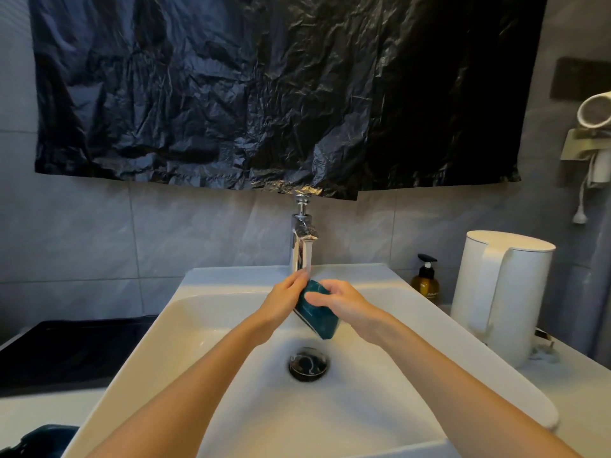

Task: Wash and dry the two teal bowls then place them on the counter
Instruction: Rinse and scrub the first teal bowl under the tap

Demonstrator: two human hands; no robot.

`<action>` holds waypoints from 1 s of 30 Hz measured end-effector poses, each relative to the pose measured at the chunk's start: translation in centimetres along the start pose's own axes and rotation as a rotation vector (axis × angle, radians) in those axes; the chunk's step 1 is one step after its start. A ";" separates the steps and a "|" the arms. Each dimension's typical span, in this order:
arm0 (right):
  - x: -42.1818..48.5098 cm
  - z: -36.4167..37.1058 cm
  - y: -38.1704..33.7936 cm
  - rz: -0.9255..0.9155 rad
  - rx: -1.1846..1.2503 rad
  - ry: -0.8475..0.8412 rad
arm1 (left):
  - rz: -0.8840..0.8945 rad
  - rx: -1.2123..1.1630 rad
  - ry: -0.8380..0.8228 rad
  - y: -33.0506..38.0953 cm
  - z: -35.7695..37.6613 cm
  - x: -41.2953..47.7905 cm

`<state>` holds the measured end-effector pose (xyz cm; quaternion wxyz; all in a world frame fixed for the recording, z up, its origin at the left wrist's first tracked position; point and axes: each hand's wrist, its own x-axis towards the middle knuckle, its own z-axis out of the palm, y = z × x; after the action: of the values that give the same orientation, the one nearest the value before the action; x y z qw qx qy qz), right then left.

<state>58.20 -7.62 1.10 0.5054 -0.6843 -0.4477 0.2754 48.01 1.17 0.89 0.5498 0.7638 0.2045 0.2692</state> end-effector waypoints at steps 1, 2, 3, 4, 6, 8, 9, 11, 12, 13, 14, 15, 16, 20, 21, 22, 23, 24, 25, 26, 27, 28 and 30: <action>-0.1 0.0 0.0 -0.009 -0.025 -0.023 | -0.020 0.015 0.010 0.0 0.0 0.2; -0.2 0.1 0.0 -0.014 -0.040 -0.043 | -0.040 0.037 0.026 0.0 0.0 0.4; -0.2 0.1 0.0 -0.014 -0.044 -0.051 | -0.052 0.062 0.038 0.0 0.0 0.5; -0.1 0.2 0.0 -0.013 -0.032 -0.045 | -0.033 0.083 0.045 0.0 0.1 0.4; -0.1 0.1 -0.2 -0.012 0.027 0.003 | 0.074 0.143 0.038 0.1 0.3 0.0; -0.1 -0.3 -0.4 -0.033 0.061 0.044 | 0.151 0.185 0.014 0.3 0.4 -0.3; -0.2 -0.4 -0.5 -0.045 0.055 0.039 | 0.154 0.196 -0.001 0.4 0.3 -0.1; -0.5 -0.5 -0.5 -0.067 0.031 -0.017 | 0.106 0.232 -0.010 0.6 0.0 0.7; -0.7 -0.3 -0.6 -0.069 0.020 -0.045 | 0.060 0.248 0.002 0.9 -0.2 1.1; -0.7 -0.2 -0.6 -0.068 0.016 -0.061 | 0.014 0.248 0.019 1.0 -0.3 1.4; -0.6 -0.1 -0.6 -0.066 0.019 -0.061 | -0.010 0.228 0.034 1.1 -0.3 1.5; -0.5 -0.2 -0.6 -0.059 0.028 -0.041 | -0.012 0.190 0.039 1.1 -0.1 1.3; -0.4 -0.3 -0.6 -0.048 0.040 -0.006 | 0.005 0.148 0.025 1.0 0.2 0.9; -0.5 -1.0 -0.5 -0.049 0.041 0.059 | 0.085 0.111 -0.059 1.2 1.2 0.3; -0.5 -1.0 -0.5 -0.064 0.041 0.038 | 0.082 0.130 -0.035 1.3 1.2 0.7; -0.6 -1.0 -0.5 -0.081 0.046 0.010 | 0.081 0.139 -0.001 1.3 1.0 1.1; -0.7 -0.9 -0.6 -0.095 0.056 -0.016 | 0.050 0.103 0.033 1.4 0.8 1.4; -0.7 -0.9 -0.6 -0.101 0.065 -0.031 | 0.003 0.041 0.056 1.3 0.5 1.7; -0.5 -1.0 -0.5 -0.100 0.063 -0.033 | -0.051 -0.039 0.075 1.1 0.4 1.9; -0.4 -1.0 -0.5 -0.097 0.056 -0.024 | -0.097 -0.115 0.089 0.7 0.3 2.0; -0.3 -1.0 -0.5 -0.093 0.058 -0.008 | -0.135 -0.160 0.095 0.5 0.4 1.9; -0.2 -1.1 -0.5 -0.093 0.079 0.012 | -0.162 -0.192 0.101 0.4 0.7 1.7; 0.0 -1.2 -0.4 -0.115 0.132 0.045 | -0.234 -0.310 0.097 0.3 1.2 1.3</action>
<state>59.06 -8.13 1.90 0.5744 -0.6287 -0.4555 0.2597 49.79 0.98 1.13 0.6778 0.6272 0.2742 0.2684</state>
